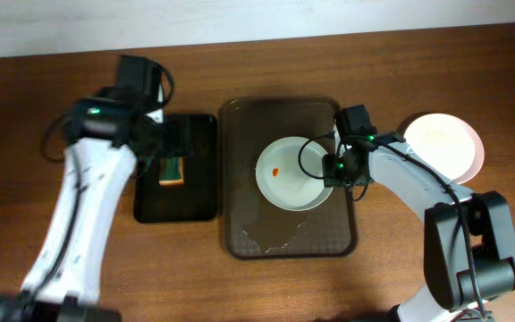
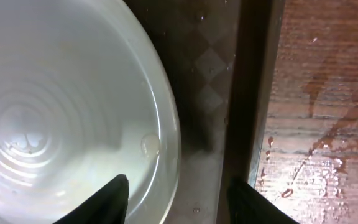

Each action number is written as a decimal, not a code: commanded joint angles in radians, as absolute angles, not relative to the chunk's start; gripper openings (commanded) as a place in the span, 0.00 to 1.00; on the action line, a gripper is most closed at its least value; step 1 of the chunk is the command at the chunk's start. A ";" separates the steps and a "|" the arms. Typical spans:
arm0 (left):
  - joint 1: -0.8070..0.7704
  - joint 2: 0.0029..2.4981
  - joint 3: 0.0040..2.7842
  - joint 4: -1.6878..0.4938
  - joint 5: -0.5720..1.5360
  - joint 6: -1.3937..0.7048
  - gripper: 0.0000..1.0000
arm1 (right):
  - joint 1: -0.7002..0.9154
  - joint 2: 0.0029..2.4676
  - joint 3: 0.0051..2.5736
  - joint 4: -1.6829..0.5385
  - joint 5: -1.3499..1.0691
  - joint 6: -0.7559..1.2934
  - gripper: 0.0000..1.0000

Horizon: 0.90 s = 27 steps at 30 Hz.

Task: Clean dirty plates on tray and stack at the side
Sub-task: 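Grasp the last plate rim with the right gripper, then pick up the sponge with the left gripper and scrub the held plate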

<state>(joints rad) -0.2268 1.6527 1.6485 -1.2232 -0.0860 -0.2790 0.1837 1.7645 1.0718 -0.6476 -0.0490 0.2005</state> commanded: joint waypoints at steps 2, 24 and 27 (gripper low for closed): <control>-0.220 1.762 1.441 -0.997 -0.149 -0.287 0.69 | 0.181 1.760 1.084 -0.658 -0.040 0.187 0.54; -0.107 1.942 1.451 -0.918 0.002 -0.274 0.32 | 0.181 1.760 1.084 -0.673 -0.041 0.188 0.54; -0.107 1.954 1.438 -0.913 -0.026 -0.237 0.55 | 0.181 1.760 1.084 -0.675 -0.041 0.188 0.54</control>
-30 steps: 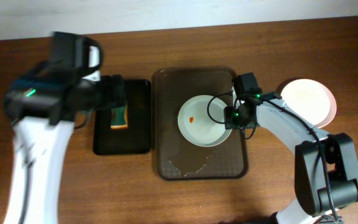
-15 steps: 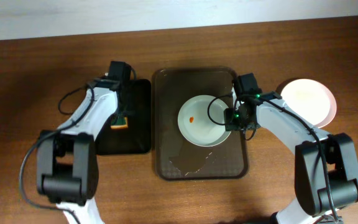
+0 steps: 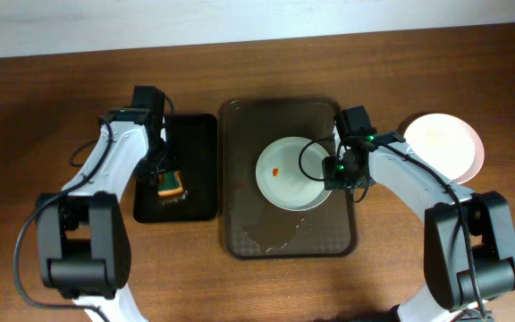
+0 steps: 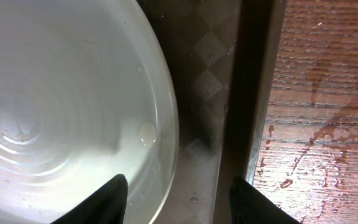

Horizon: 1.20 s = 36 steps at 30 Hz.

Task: Clean dirty plates on tray and stack at the side
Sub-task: 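Pick up the sponge with the left gripper and scrub the held plate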

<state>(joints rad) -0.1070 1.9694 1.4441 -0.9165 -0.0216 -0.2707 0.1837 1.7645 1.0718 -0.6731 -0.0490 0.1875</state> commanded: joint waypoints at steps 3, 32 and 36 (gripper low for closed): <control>-0.107 2.003 1.388 -0.825 -0.053 -0.237 0.57 | 0.181 1.760 1.084 -0.678 -0.041 0.188 0.54; -0.142 1.920 1.181 -0.748 0.030 -0.237 0.00 | 0.181 1.760 1.084 -0.684 -0.041 0.191 0.55; -0.142 1.887 1.291 -0.858 0.031 -0.237 0.00 | 0.181 1.760 1.084 -0.652 -0.041 0.168 0.54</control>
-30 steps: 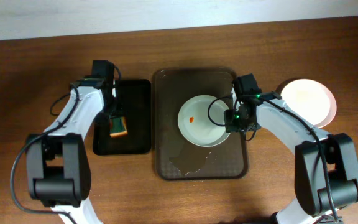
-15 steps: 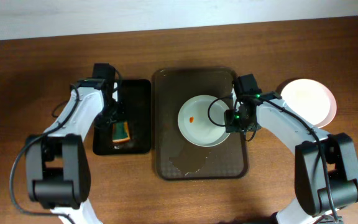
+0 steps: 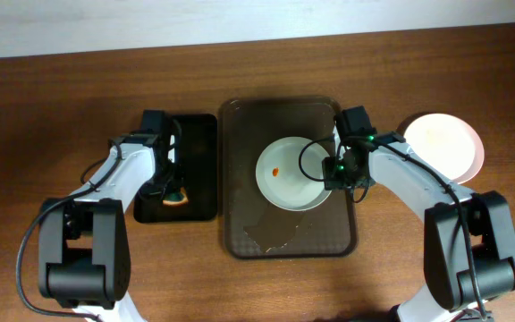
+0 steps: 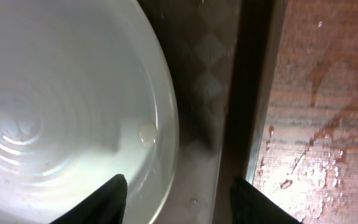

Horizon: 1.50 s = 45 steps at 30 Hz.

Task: Clean dirty plates on tray and stack at the side
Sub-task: 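Pick up the sponge with the left gripper and scrub the held plate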

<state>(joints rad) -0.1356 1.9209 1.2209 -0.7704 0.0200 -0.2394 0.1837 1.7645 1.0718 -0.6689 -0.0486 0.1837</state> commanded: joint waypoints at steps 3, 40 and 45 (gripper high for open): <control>-0.144 1.868 1.475 -1.003 0.033 -0.236 0.00 | 0.181 1.760 1.084 -0.614 -0.040 0.168 0.54; -0.608 2.273 1.685 -0.792 0.011 -0.415 0.00 | 0.182 1.860 1.079 -0.592 -0.048 0.297 0.04; -0.609 2.273 1.731 -0.878 -0.227 -0.410 0.00 | 0.182 1.860 1.079 -0.618 -0.048 0.297 0.04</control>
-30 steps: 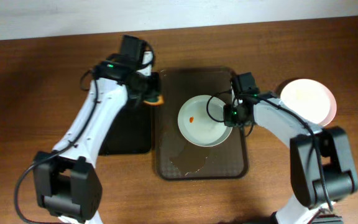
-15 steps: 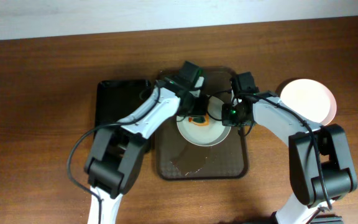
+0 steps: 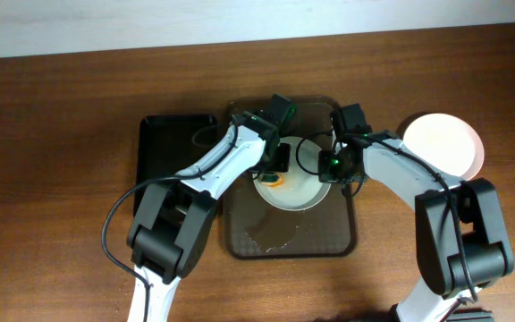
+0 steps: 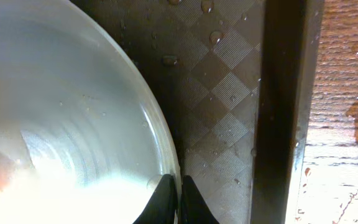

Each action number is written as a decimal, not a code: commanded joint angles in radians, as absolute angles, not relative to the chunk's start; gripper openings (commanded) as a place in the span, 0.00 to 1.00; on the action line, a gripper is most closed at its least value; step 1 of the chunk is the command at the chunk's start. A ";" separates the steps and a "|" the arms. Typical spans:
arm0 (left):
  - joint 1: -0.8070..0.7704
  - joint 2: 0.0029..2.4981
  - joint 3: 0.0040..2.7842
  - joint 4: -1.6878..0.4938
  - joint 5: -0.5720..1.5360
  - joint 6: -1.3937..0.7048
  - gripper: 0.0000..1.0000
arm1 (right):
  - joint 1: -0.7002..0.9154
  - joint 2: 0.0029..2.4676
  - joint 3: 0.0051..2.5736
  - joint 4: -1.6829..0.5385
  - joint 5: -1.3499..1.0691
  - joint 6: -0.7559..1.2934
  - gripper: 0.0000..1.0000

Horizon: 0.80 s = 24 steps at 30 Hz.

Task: Clean dirty plates on tray and stack at the side
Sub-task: 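Pick up the sponge with the left gripper and scrub the held plate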

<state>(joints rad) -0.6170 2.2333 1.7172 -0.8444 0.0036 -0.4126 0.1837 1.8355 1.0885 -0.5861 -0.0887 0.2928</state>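
A white plate [image 3: 300, 190] lies on the brown tray [image 3: 284, 234]. My right gripper [image 3: 332, 168] is shut on the plate's right rim; in the right wrist view its dark fingers [image 4: 166, 200] pinch the rim of the plate [image 4: 73, 112]. My left gripper [image 3: 274, 174] sits over the plate's left half, shut on a sponge [image 3: 275, 182] whose orange edge shows below it. An orange blur at the left border of the right wrist view is probably the sponge. Any dirt on the plate is hidden under the left gripper.
A black tray [image 3: 177, 170] lies left of the brown tray, with nothing on it. A pale plate [image 3: 443, 143] rests on the table at the far right. Water drops dot the tray floor [image 4: 222, 93], and a wet patch shows near its front.
My left arm has moved from the black tray to the white plate, and the sponge has gone with it. My right gripper, open astride the plate's rim before, is now shut on it.
At first my left gripper hovered over the sponge on the black tray while my right stood open at the plate's right rim. Then the left was down at the sponge. Now the sponge is on the plate and the right grips the rim.
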 commanded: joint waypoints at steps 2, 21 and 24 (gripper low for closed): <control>-0.611 2.273 1.732 -0.897 -0.307 -0.403 0.00 | 0.182 1.860 1.079 -0.629 -0.048 0.297 0.04; -0.502 2.268 2.196 -1.509 -0.506 -0.459 0.00 | 0.182 1.860 1.079 -0.676 -0.010 0.365 0.04; -0.417 2.253 2.204 -1.570 -0.397 -0.430 0.00 | 0.182 1.860 1.079 -0.667 -0.011 0.321 0.04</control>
<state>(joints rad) -0.4911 2.2704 2.1864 -1.5356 -0.4969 -0.4427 0.1921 1.8355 1.0977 -0.6666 -0.1036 0.3592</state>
